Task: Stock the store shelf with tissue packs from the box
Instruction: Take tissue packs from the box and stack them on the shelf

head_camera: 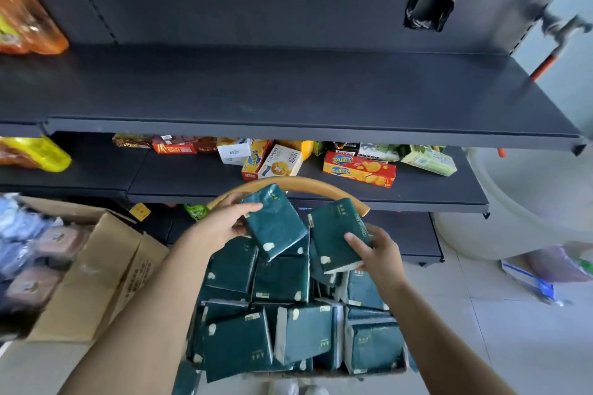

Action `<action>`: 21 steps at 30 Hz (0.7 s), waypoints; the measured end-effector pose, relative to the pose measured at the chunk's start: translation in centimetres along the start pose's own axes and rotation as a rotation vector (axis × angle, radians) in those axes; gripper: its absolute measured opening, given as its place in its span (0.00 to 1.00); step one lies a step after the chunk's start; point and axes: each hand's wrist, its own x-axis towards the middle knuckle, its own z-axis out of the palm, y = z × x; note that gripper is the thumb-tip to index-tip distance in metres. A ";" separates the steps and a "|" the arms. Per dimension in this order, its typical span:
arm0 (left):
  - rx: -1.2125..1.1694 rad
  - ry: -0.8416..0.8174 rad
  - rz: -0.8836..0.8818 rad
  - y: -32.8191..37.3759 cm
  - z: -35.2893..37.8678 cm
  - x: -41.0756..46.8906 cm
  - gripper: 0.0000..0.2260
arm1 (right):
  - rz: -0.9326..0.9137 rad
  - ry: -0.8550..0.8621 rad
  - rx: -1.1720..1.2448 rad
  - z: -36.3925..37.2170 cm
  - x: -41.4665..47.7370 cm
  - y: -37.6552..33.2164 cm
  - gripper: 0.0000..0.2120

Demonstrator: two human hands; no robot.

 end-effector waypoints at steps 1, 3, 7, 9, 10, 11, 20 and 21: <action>-0.024 -0.015 0.022 0.9 -0.3 -0.9 0.11 | -0.031 -0.013 0.005 -0.3 0.1 -1.3 0.14; -0.056 -0.002 0.084 3.2 -1.1 -3.4 0.09 | -0.087 -0.050 -0.009 -0.8 0.0 -4.5 0.19; -0.161 0.032 0.245 8.2 -2.9 -8.6 0.07 | -0.232 -0.086 -0.036 -1.5 -0.8 -12.0 0.26; -0.207 0.041 0.323 10.6 -3.6 -11.2 0.06 | -0.319 -0.084 -0.039 -1.4 -1.7 -15.8 0.27; -0.225 0.049 0.357 11.8 -3.9 -12.3 0.06 | -0.371 -0.080 -0.044 -1.3 -2.1 -17.6 0.27; -0.234 0.061 0.391 12.8 -4.3 -13.2 0.05 | -0.421 -0.083 -0.044 -1.2 -2.7 -19.3 0.27; -0.311 0.091 0.672 20.1 -8.9 -18.9 0.07 | -0.699 -0.121 -0.020 0.9 -6.7 -31.7 0.23; -0.318 0.094 0.694 20.9 -9.6 -19.1 0.07 | -0.724 -0.116 -0.029 1.5 -6.9 -32.8 0.23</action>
